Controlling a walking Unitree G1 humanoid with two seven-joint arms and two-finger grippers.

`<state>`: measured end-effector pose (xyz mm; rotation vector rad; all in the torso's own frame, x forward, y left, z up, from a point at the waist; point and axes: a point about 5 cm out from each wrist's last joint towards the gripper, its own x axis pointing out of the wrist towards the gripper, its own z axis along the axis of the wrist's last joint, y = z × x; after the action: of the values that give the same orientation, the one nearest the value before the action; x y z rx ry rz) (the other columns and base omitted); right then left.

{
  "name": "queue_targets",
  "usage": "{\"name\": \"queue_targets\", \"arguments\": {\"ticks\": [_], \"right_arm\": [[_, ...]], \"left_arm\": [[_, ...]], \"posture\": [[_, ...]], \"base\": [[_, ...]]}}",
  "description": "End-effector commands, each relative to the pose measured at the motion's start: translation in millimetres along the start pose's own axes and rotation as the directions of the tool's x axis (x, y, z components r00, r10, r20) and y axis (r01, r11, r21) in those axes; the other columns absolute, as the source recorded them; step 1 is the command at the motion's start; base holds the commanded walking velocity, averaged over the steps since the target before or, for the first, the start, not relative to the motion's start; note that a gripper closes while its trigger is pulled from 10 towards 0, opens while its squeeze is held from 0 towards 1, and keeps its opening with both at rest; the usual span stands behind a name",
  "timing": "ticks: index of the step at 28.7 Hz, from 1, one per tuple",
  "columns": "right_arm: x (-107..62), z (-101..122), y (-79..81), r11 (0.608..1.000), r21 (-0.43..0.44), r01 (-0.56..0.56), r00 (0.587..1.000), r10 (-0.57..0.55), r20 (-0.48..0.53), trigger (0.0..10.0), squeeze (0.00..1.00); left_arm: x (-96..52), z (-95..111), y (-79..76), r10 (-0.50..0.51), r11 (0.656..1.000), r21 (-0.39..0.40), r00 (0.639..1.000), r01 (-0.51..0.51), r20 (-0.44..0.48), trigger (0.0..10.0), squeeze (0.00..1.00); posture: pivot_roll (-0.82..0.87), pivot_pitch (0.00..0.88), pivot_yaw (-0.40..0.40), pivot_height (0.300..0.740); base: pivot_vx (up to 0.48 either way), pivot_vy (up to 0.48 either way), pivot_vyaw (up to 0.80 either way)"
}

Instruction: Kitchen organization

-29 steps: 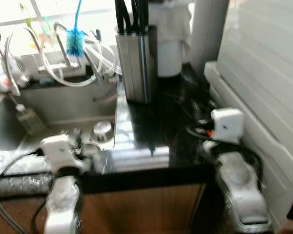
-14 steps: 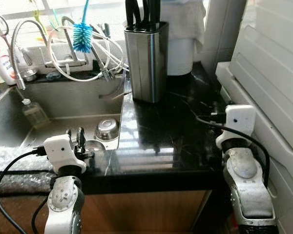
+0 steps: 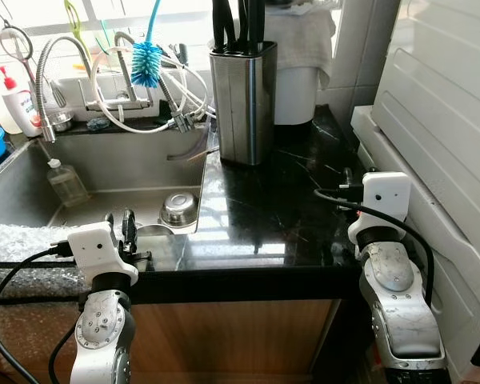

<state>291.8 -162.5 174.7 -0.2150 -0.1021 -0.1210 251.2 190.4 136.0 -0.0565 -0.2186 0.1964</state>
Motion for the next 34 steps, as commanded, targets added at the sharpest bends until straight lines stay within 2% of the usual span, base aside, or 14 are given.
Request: {"name": "queue_targets", "arguments": {"ticks": [1,4,5,6,7,14,18,21,30,34], "right_arm": [[1.8,8,1.7,1.0,0.003,0.001,1.0,-0.001,0.023,10.0,0.0],[1.8,8,1.8,1.0,0.002,0.001,1.0,-0.001,0.021,10.0,0.0],[1.5,-4,-6.1,0.995,0.033,0.094,0.991,-0.09,-0.102,10.0,0.0],[5.1,-15,-13.5,0.979,0.079,0.186,0.96,-0.164,-0.228,10.0,0.0],[8.9,-26,-17.6,0.952,0.135,0.273,0.907,-0.209,-0.366,10.0,0.0],[12.4,-20,-14.4,0.953,0.151,0.262,0.921,-0.2,-0.334,10.0,0.0],[11.1,-19,-13.6,0.954,0.144,0.262,0.916,-0.198,-0.349,10.0,0.0],[14.1,-11,-12.9,0.96,0.14,0.244,0.926,-0.188,-0.329,10.0,0.0],[22.1,4,-19.3,0.966,0.119,0.228,0.938,-0.185,-0.294,10.0,0.0],[22.9,5,-17.4,0.97,0.115,0.214,0.936,-0.17,-0.307,10.0,0.0]], "left_arm": [[1.4,0,2.2,0.001,1.0,0.006,1.0,-0.001,-0.005,10.0,0.0],[1.4,0,2.2,0.001,1.0,0.006,1.0,-0.001,-0.005,10.0,0.0],[2.0,0,0.9,-0.011,1.0,0.005,1.0,0.011,-0.01,10.0,0.0],[2.6,-2,-1.6,-0.033,0.999,0.0,0.999,0.033,-0.02,10.0,0.0],[3.1,-3,-5.6,-0.065,0.998,-0.008,0.997,0.064,-0.034,10.0,0.0],[2.7,-3,-6.0,-0.074,0.997,-0.01,0.997,0.074,-0.034,10.0,0.0],[2.7,-3,-5.8,-0.075,0.997,-0.01,0.997,0.075,-0.033,10.0,0.0],[3.4,-2,-5.5,-0.075,0.997,-0.01,0.997,0.075,-0.029,10.0,0.0],[3.7,-1,-6.0,-0.083,0.996,-0.012,0.996,0.083,-0.031,10.0,0.0],[3.6,-2,-8.3,-0.1,0.995,-0.018,0.994,0.099,-0.038,10.0,0.0]], "posture": [[-0.07,0.0,0.072,0.74],[-0.07,0.0,0.072,0.74],[-0.07,0.0,0.08,0.74],[-0.07,0.0,0.082,0.74],[-0.07,0.0,0.082,0.74],[-0.06,0.0,0.08,0.74],[-0.06,0.0,0.08,0.74],[-0.07,0.0,0.081,0.74],[-0.07,0.0,0.084,0.74],[-0.07,0.0,0.084,0.74]], "base": [[0.0,0.0,0.0],[0.0,0.0,0.0],[0.0,0.0,0.0],[0.0,0.0,0.0],[0.0,0.0,0.0],[0.0,0.0,0.0],[0.0,0.0,0.0],[0.0,0.0,0.0],[0.0,0.0,0.0],[0.0,0.0,0.0]]}}
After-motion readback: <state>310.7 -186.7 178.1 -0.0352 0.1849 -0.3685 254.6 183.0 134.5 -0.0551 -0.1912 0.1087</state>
